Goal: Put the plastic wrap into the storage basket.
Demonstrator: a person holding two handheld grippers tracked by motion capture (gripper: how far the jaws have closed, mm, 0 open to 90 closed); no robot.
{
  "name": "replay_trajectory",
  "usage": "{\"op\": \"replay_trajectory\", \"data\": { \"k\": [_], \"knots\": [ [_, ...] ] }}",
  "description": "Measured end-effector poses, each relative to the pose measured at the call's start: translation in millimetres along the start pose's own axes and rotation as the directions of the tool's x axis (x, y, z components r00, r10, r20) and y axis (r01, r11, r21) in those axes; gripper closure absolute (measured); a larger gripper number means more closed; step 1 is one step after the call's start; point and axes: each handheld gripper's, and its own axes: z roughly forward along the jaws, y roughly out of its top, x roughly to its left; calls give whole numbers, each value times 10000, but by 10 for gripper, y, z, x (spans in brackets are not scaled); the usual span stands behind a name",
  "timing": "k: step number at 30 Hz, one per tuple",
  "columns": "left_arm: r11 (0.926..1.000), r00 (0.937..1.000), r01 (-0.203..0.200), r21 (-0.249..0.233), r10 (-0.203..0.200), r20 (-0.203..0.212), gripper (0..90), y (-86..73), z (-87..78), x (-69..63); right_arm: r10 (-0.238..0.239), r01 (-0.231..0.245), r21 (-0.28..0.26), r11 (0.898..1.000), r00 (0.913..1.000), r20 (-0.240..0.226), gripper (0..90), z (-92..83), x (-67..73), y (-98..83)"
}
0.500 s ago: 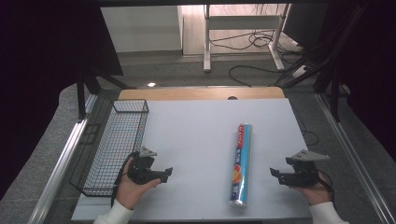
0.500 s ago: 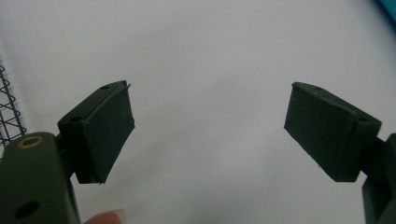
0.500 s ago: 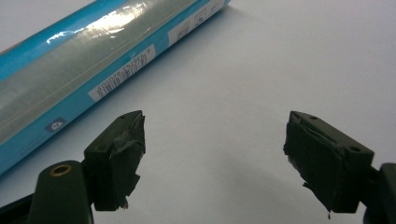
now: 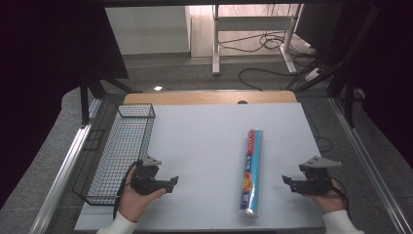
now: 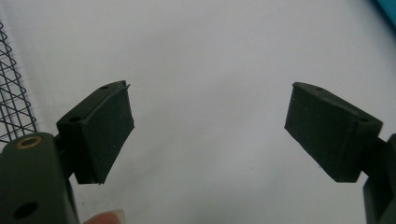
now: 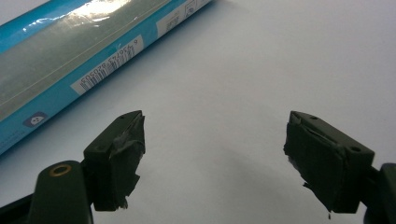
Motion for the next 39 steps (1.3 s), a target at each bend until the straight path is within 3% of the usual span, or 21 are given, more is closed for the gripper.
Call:
{"op": "replay_trajectory", "data": {
  "k": [18,26,39],
  "knots": [
    [9997,9997,230,29,-230,124,151,0,1,-28,183,-182,-208,9996,9998,42,192,23,-34,6],
    [9998,9991,-63,-200,71,407,149,144,-45,-167,384,-382,-276,9989,9992,81,192,5,-40,17],
    [9994,9929,-229,-261,258,1158,137,434,66,-428,247,-244,-157,9996,9995,201,192,0,-58,-1]
  ]
}}
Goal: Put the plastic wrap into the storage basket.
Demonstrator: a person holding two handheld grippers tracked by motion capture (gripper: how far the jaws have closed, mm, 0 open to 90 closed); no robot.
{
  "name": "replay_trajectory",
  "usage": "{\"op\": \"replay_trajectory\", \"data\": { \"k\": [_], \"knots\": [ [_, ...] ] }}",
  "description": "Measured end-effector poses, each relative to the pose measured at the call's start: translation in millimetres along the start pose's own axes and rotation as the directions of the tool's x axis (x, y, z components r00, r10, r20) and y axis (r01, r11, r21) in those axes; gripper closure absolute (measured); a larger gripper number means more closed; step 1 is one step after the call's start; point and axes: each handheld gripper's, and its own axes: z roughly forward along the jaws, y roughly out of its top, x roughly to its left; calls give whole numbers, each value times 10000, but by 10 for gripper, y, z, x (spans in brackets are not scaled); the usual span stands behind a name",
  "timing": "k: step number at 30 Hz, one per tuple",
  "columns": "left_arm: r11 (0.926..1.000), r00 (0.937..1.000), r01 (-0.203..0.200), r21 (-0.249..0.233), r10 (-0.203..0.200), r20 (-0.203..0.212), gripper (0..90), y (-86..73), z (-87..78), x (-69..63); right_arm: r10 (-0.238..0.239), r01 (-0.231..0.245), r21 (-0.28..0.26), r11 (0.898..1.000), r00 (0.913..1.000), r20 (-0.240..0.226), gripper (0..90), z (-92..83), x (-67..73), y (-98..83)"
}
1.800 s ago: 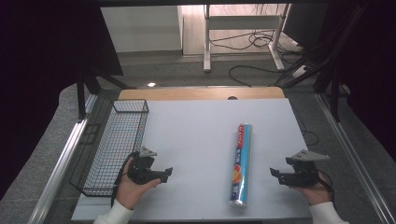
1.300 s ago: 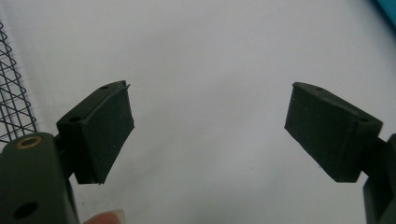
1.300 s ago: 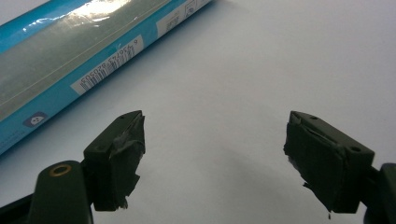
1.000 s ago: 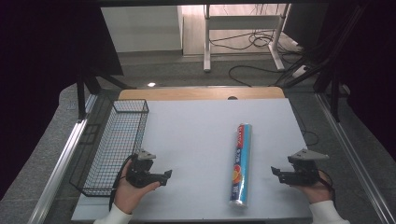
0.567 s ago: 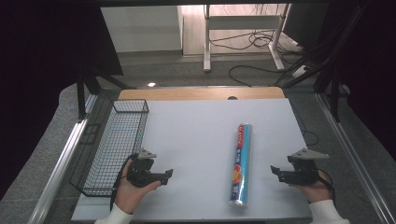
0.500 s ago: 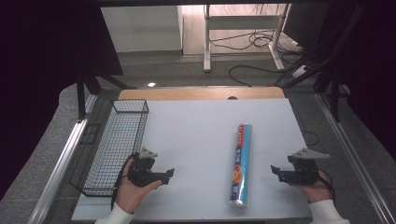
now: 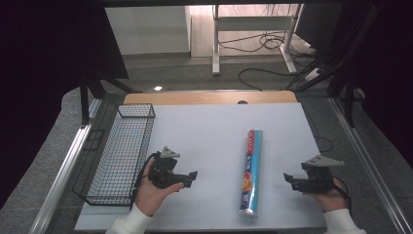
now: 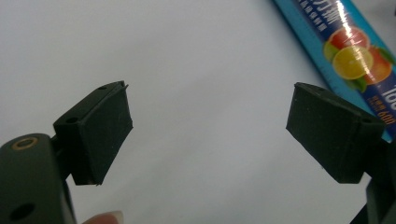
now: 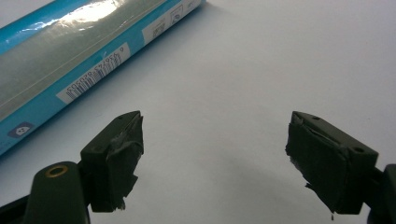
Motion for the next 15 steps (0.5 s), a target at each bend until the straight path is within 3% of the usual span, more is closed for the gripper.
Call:
{"op": "replay_trajectory", "data": {
  "k": [15],
  "knots": [
    [9996,9967,-228,186,212,782,117,356,219,-317,-45,45,64,10000,9999,97,192,15,-6,-12]
  ]
}}
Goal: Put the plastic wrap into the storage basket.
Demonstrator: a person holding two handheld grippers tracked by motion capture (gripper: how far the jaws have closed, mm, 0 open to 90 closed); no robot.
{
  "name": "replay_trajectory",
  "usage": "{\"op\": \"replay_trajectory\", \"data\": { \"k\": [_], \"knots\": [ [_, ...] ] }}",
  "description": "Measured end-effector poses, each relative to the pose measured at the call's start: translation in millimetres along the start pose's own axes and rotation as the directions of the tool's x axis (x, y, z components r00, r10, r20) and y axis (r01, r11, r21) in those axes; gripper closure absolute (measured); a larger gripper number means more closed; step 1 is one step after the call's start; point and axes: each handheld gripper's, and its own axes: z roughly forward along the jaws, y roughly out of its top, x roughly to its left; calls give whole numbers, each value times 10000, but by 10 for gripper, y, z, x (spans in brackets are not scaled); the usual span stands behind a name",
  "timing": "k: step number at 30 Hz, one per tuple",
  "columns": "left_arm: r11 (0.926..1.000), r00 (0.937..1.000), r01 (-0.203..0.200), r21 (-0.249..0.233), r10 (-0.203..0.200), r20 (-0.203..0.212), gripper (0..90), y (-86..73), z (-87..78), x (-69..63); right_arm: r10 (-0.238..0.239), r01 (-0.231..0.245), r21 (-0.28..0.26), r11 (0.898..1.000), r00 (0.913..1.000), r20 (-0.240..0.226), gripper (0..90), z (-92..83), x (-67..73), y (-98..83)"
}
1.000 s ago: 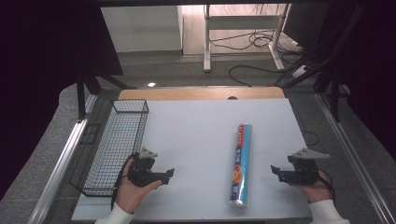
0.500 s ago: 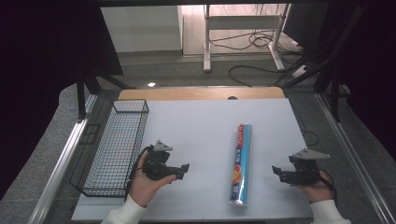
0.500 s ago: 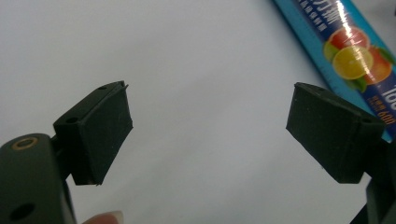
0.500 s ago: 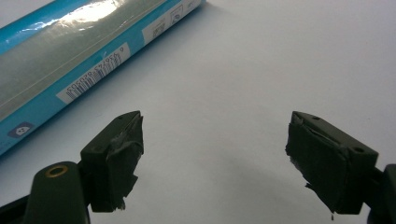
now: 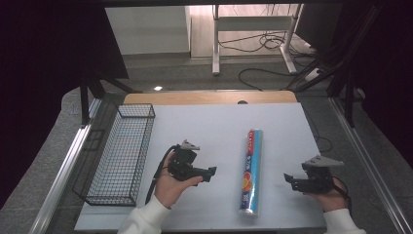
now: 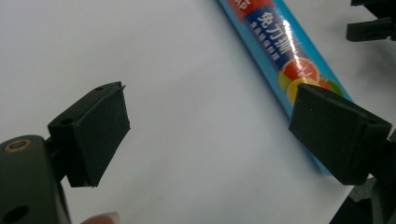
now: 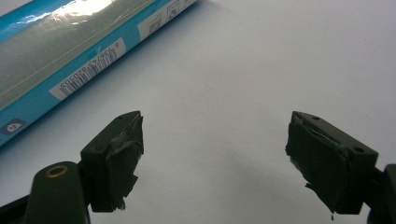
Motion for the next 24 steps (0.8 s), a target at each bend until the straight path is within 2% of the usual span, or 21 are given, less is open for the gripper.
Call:
{"op": "replay_trajectory", "data": {
  "k": [3,5,9,12,14,17,24],
  "knots": [
    [9999,9998,-60,-85,61,174,116,81,49,-88,0,1,-72,10000,9999,130,191,-1,-12,-5],
    [9999,9991,-118,74,115,409,115,167,134,-170,74,-72,-104,9999,9997,214,189,-4,-32,-10],
    [9996,9983,-145,223,132,572,115,253,249,-247,114,-111,-132,9999,9997,228,189,-18,-53,-14],
    [9997,9982,-63,248,48,604,115,283,300,-275,140,-137,-145,9998,9996,229,189,-22,-60,-17],
    [9994,9964,102,337,-130,834,116,316,380,-297,149,-147,-112,9998,9996,235,189,-19,-75,-25],
    [9992,9955,197,347,-228,916,117,345,455,-336,187,-184,-122,9998,9996,209,189,-22,-88,-29],
    [9990,9943,141,417,-184,1054,126,420,566,-419,297,-293,-126,9995,9992,269,189,-26,-106,-29]
  ]
}}
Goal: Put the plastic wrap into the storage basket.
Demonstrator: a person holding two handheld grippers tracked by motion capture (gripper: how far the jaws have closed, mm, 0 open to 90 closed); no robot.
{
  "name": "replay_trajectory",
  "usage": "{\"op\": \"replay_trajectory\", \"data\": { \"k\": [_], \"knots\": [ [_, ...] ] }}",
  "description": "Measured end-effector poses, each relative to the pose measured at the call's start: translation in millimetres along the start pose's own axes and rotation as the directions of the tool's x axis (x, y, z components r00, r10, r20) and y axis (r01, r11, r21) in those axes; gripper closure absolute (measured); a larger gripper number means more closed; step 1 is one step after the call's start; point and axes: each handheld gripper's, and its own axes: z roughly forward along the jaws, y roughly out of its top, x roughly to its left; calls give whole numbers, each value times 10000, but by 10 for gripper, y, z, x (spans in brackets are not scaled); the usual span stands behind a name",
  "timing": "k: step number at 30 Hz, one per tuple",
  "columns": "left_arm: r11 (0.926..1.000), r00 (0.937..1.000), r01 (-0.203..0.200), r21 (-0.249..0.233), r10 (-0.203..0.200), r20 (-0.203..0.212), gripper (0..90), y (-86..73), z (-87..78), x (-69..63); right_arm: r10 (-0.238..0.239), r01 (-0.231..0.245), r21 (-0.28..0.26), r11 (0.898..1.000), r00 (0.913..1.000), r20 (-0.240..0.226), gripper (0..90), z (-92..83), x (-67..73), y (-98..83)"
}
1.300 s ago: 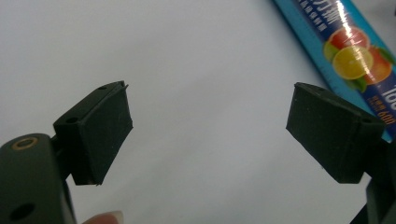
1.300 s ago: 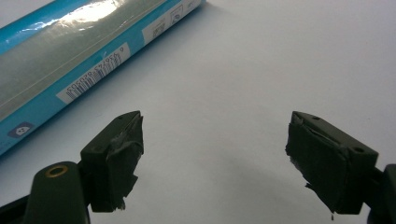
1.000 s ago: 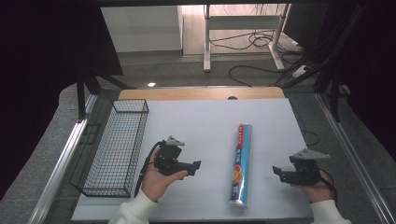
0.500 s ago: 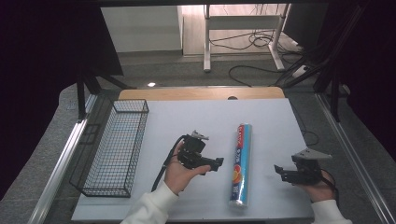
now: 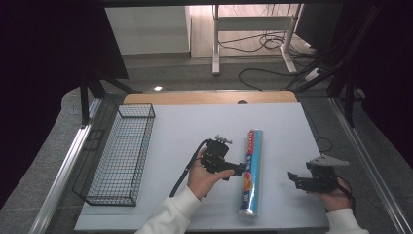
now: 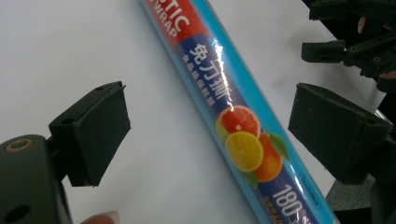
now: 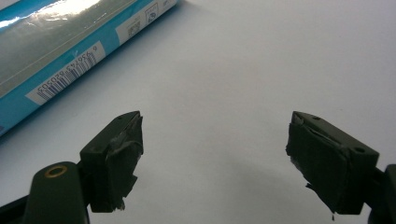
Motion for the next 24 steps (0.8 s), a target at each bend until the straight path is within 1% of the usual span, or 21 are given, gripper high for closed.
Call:
{"op": "replay_trajectory", "data": {
  "k": [2,4,9,10,11,13,15,17,18,20,21,24],
  "knots": [
    [10000,9999,53,60,-54,132,129,38,57,-29,-11,11,54,10000,10000,0,189,6,-5,-7],
    [9999,9999,-5,155,3,135,130,59,99,-40,-32,32,82,10000,10000,42,189,9,-7,-11],
    [9990,9994,204,396,-215,264,130,93,219,-48,-32,31,136,9999,10000,81,189,18,-4,-15],
    [9990,9994,204,396,-215,264,130,93,219,-48,-32,31,136,9999,10000,81,189,18,-4,-15],
    [9987,9991,286,432,-299,284,130,96,245,-45,-33,31,135,9999,10000,79,189,18,-4,-15],
    [9978,9988,395,530,-410,279,131,106,292,-46,41,-41,103,9999,10000,-17,189,18,-3,-9],
    [9970,9987,393,660,-414,311,131,126,359,-55,47,-47,100,9999,10000,-7,189,16,-1,-5],
    [9968,9987,391,703,-413,309,131,134,380,-63,46,-46,101,9999,10000,-1,189,16,-2,-6],
    [9962,9984,415,760,-442,341,131,142,400,-72,33,-33,110,9999,10000,15,189,17,-6,-9],
    [9950,9963,545,839,-598,618,133,155,446,-85,14,-16,176,9998,10000,88,189,18,-12,-15],
    [9948,9964,526,874,-581,620,133,161,469,-95,35,-37,182,9998,9999,114,189,20,-13,-18],
    [9937,9980,442,1026,-486,407,133,177,539,-121,15,-18,192,9998,9999,170,189,18,-24,-24]
  ]
}}
